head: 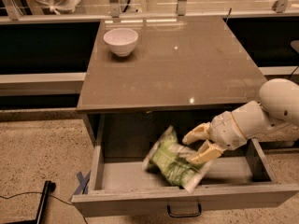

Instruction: Place green jalapeno chip bag into top drawer

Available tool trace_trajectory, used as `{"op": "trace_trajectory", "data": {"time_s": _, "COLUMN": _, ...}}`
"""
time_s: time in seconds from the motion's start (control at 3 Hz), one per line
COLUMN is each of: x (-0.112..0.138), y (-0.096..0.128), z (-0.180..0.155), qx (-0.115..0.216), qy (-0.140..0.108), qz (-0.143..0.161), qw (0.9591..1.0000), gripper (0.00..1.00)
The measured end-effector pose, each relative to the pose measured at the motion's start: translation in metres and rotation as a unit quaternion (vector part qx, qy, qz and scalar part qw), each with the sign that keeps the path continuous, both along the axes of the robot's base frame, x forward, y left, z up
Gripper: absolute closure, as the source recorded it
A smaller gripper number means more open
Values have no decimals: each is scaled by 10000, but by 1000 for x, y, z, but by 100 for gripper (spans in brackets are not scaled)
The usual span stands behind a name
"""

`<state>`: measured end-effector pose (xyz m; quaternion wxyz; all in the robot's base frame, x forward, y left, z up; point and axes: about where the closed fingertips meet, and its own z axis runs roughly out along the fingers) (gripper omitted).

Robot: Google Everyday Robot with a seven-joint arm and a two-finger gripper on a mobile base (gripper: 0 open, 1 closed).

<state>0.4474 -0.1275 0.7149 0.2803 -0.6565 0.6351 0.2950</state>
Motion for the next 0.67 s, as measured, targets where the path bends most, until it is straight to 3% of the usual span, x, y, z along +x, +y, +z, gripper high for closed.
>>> {"op": "trace_trajectory", "data": {"time_s": 0.33, "x": 0, "y": 1, "z": -1, "qx": 2, "qy": 7, "qz": 13, "qw": 10000, "gripper": 0}}
{"op": "trace_trajectory", "data": {"time_s": 0.67, "x": 0, "y": 1, "z": -1, "qx": 3, "qy": 8, "qz": 15, "qw": 10000, "gripper": 0}}
